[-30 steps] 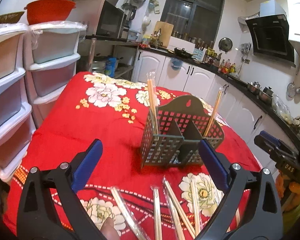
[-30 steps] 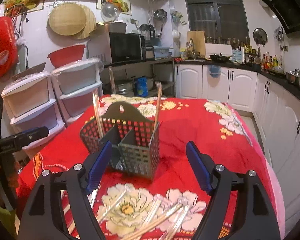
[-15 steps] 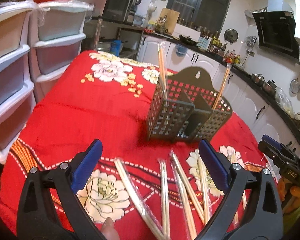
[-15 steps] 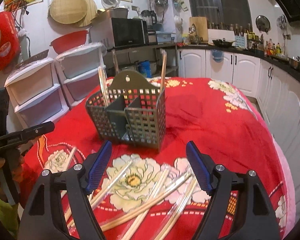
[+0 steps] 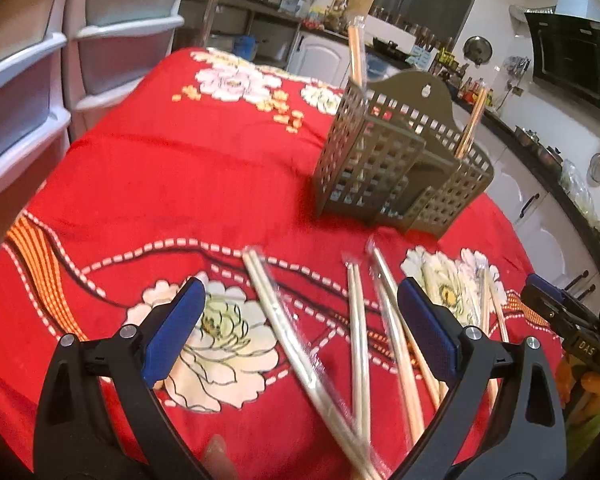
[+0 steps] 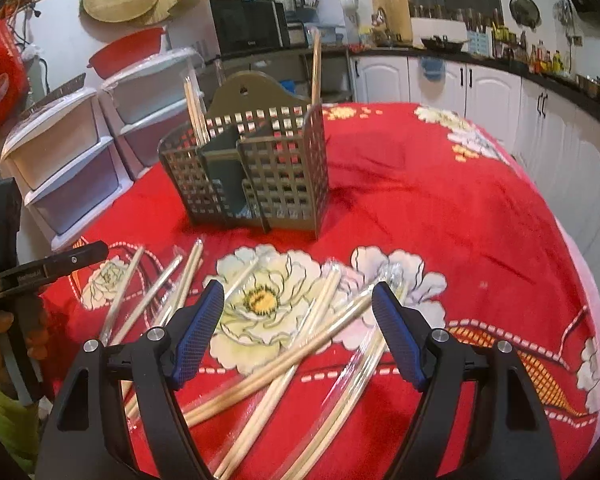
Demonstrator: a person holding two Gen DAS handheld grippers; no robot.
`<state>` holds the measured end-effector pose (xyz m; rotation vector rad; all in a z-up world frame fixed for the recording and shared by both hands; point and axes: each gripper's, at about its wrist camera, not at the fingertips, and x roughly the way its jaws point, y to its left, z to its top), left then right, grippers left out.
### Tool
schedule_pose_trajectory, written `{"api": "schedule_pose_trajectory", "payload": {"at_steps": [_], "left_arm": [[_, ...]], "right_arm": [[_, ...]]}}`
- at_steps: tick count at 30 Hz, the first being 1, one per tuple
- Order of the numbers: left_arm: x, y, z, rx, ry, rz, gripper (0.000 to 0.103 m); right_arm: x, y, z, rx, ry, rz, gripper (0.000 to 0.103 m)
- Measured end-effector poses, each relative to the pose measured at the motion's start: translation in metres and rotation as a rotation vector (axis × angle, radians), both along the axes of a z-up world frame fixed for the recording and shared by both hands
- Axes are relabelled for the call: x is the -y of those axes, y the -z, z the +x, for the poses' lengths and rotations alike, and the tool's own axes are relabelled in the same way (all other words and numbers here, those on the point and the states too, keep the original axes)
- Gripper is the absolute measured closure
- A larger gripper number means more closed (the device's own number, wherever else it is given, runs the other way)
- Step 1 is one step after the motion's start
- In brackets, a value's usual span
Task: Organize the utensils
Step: 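Move the left gripper back and grasp another wrapped pair while the right gripper grasps one too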
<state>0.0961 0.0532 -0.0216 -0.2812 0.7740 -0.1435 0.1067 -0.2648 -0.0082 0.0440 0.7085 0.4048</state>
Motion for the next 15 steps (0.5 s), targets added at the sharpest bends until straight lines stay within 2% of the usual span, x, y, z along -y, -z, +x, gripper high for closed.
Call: {"api": "schedule_pose_trajectory", "payload": {"at_steps": [4, 9, 11, 15], "left_arm": [[-0.001, 0.011, 0.001, -0.034, 0.013, -0.027, 0.022], [0.001, 0.024, 0.006, -0.083, 0.037, -0.062, 0.042], [0.002, 0.031, 0.008, -0.107, 0.044, -0.074, 0.047], [0.001, 0.035, 0.015, -0.136, 0.043, -0.075, 0.049]], "right_arm": [[0.000, 0.009, 0.001, -0.038, -0.007, 0.005, 0.031], [0.002, 0.022, 0.008, -0.111, -0.001, 0.025, 0.039], [0.005, 0.027, 0.012, -0.144, 0.012, 0.036, 0.043], [0.009, 0.038, 0.028, -0.230, 0.039, 0.068, 0.047]]}}
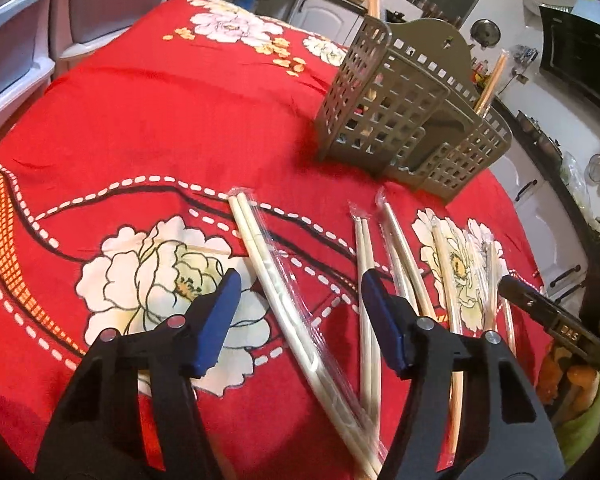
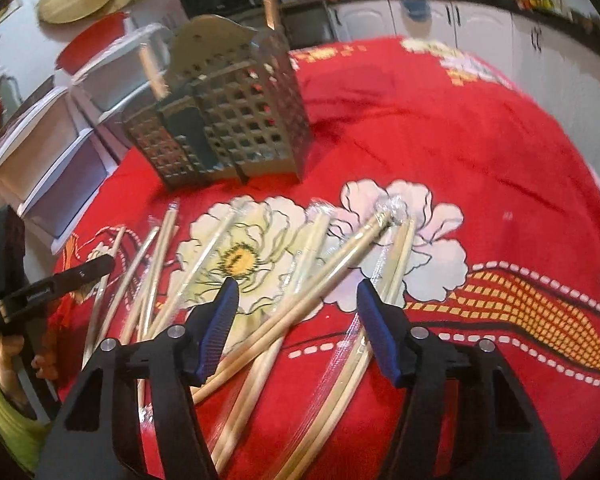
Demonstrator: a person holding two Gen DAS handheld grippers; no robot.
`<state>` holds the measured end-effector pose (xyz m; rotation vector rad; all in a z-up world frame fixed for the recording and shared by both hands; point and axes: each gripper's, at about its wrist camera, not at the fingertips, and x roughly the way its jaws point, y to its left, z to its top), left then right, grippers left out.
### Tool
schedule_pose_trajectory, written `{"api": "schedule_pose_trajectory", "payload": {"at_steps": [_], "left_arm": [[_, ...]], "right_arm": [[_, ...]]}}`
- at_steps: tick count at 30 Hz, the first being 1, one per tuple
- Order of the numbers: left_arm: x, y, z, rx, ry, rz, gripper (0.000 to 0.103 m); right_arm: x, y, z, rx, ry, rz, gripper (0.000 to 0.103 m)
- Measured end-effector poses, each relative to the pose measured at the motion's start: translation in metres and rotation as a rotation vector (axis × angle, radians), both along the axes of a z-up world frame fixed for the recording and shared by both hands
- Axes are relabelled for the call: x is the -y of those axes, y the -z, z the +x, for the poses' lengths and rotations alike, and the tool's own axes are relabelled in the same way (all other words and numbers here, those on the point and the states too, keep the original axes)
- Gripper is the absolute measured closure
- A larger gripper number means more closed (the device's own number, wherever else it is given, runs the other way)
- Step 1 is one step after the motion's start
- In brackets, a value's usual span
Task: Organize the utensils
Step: 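Move the left gripper back and grasp another wrapped pair while the right gripper grasps one too, then carry the left gripper's chopsticks over the caddy while the right gripper drops its pair inside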
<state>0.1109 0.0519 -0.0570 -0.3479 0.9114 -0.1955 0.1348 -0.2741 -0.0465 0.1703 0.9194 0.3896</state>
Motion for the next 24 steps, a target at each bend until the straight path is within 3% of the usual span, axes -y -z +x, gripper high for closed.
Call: {"api": "schedule_pose_trajectory", "payload": {"at_steps": [7, 13, 17, 21, 24], "left_arm": [[-0.007, 0.001, 0.025, -0.058, -0.016, -0.011, 0.050], [-0.006, 0.001, 0.040, -0.068, -0.036, 0.039, 0.057], [-0.005, 0.001, 0.045, -0.062, -0.065, 0.074, 0.070], [-0.010, 0.001, 0.052, -0.063, -0.091, 0.094, 0.088], [-0.014, 0.001, 0.056, -0.066, -0.100, 0.091, 0.095]], "right_arm": [[0.010, 0.005, 0.035, -0.062, 0.055, 0.018, 0.051], [0.015, 0.010, 0.058, -0.070, 0.081, 0.008, 0.063], [0.020, 0.012, 0.068, -0.075, 0.096, 0.001, 0.082], [0.027, 0.012, 0.074, -0.085, 0.089, 0.037, 0.091], [0.027, 0.010, 0.074, -0.087, 0.075, 0.063, 0.093]]}}
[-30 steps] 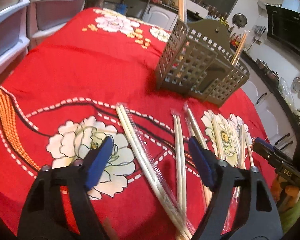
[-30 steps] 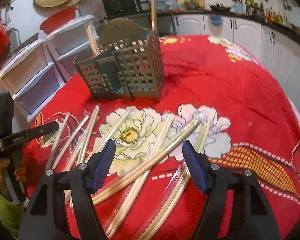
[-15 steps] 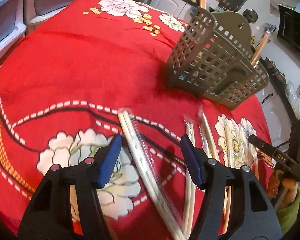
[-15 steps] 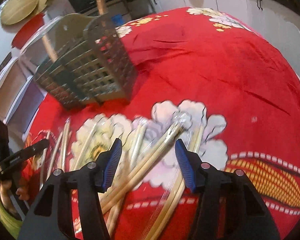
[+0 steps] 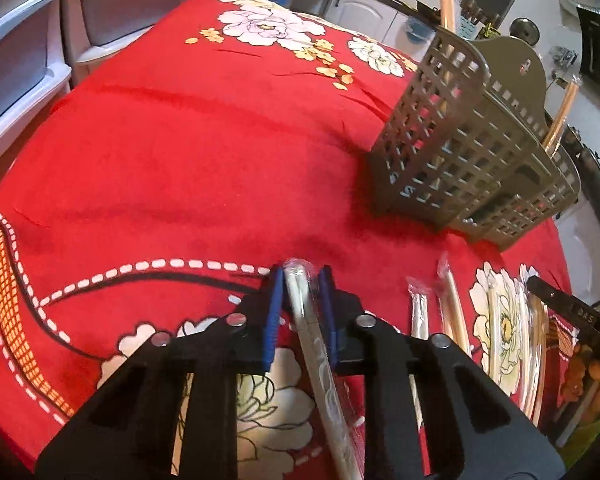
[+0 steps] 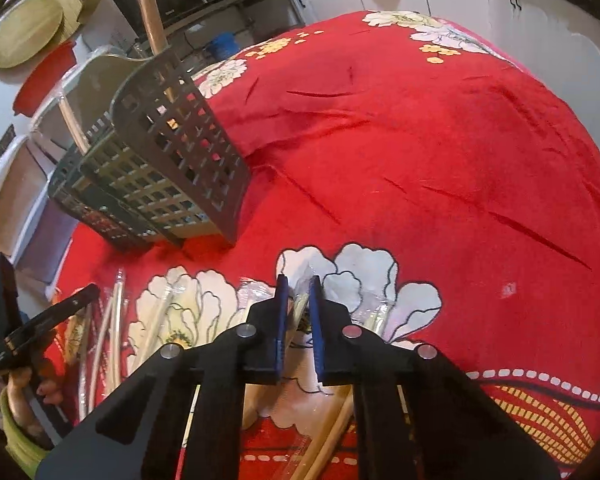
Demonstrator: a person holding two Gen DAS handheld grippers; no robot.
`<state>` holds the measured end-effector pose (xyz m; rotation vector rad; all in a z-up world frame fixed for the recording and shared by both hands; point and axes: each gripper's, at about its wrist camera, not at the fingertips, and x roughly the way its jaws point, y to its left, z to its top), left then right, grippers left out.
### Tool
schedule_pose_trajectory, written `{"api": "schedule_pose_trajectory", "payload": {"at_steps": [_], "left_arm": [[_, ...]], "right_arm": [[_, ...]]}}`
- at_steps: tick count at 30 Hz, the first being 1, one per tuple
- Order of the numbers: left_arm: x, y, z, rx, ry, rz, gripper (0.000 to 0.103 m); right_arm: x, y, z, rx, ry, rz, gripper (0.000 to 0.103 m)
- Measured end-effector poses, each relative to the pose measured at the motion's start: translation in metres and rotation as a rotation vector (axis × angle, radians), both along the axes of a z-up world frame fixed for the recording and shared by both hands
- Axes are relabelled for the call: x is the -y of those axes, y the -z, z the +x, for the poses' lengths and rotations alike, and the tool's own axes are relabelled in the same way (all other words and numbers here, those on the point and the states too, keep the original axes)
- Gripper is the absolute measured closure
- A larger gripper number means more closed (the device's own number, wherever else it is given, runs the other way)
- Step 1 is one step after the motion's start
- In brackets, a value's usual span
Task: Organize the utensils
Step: 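Carry the left gripper's chopsticks over the caddy while the right gripper drops its pair inside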
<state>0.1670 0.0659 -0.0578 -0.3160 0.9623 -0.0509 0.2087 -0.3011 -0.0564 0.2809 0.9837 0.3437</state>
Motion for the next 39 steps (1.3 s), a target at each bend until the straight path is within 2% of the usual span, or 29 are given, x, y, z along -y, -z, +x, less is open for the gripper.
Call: {"api": "schedule_pose_trajectory", "payload": {"at_steps": [6, 21, 30, 39], "left_arm": [[-0.006, -0.012, -0.002, 0.035, 0.001, -0.034, 0.100], [-0.005, -0.088, -0.029, 0.227, 0.025, -0.065, 0.102], [0.012, -0.128, -0.041, 0.327, 0.083, -0.075, 0.102], [0.030, -0.163, -0.045, 0.412, 0.131, -0.074, 0.102]], "right_arm": [[-0.005, -0.023, -0.009, 0.066, -0.047, 0.041, 0.094], [-0.036, -0.106, -0.053, 0.340, -0.202, 0.044, 0.097], [-0.041, -0.146, -0.072, 0.464, -0.220, 0.046, 0.098], [-0.048, -0.172, -0.080, 0.550, -0.223, 0.033, 0.098]]}}
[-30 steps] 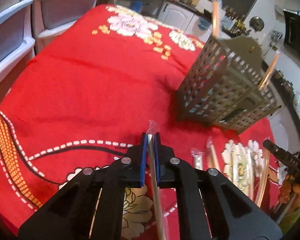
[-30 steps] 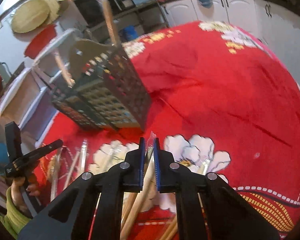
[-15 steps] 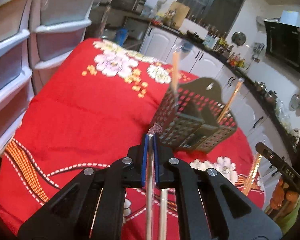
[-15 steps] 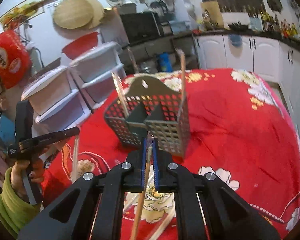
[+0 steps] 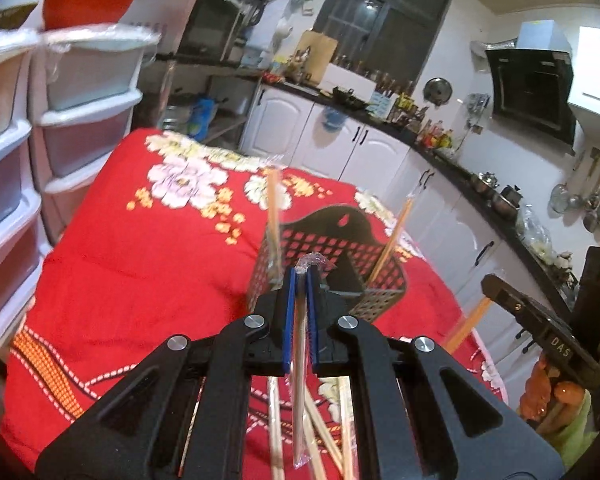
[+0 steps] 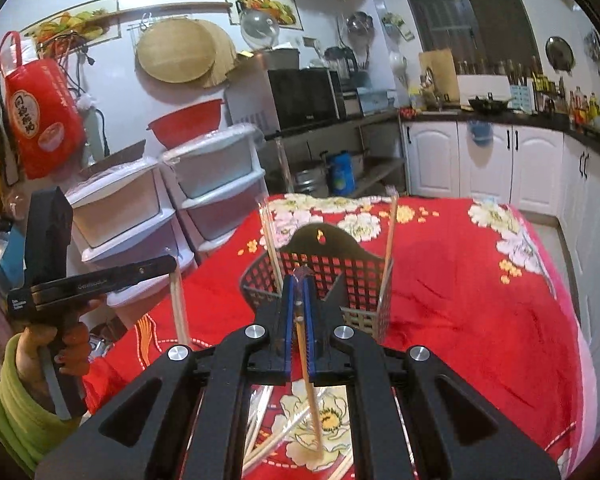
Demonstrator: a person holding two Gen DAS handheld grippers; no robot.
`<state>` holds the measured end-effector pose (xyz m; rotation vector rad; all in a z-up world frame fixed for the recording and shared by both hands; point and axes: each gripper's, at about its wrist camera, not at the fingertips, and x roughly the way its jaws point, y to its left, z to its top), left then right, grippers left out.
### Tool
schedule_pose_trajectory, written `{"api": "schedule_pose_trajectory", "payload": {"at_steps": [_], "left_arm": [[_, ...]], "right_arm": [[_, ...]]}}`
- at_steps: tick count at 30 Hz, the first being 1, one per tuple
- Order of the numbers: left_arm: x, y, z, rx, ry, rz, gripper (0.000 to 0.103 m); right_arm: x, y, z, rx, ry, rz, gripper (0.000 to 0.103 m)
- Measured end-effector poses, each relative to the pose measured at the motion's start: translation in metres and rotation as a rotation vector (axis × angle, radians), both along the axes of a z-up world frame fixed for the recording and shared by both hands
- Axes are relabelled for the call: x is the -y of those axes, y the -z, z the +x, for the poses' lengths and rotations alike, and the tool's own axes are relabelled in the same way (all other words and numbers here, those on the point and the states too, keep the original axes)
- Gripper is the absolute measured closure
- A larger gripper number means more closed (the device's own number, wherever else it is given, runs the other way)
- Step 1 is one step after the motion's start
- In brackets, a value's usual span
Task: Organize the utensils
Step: 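Carry the left gripper's chopsticks over the caddy while the right gripper drops its pair inside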
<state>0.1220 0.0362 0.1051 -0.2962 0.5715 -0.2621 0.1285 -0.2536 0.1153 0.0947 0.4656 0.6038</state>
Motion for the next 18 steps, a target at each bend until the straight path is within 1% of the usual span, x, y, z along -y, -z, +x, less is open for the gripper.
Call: {"api": "schedule_pose_trajectory", "payload": {"at_steps": [8, 14, 18], "left_arm": [[0.012, -0.035, 0.005, 0.077, 0.023, 0.002, 0.102], [0.023, -0.064, 0.016, 0.142, 0.022, 0.014, 0.102], [0.027, -0.073, 0.026, 0.159, 0.015, 0.006, 0.102]], "right_arm": [[-0.003, -0.020, 0.002, 0.051, 0.002, 0.008, 0.098], [-0.008, -0.043, 0.001, 0.121, 0.003, 0.014, 0.101], [-0.012, -0.051, 0.007, 0.146, 0.009, 0.001, 0.102]]}}
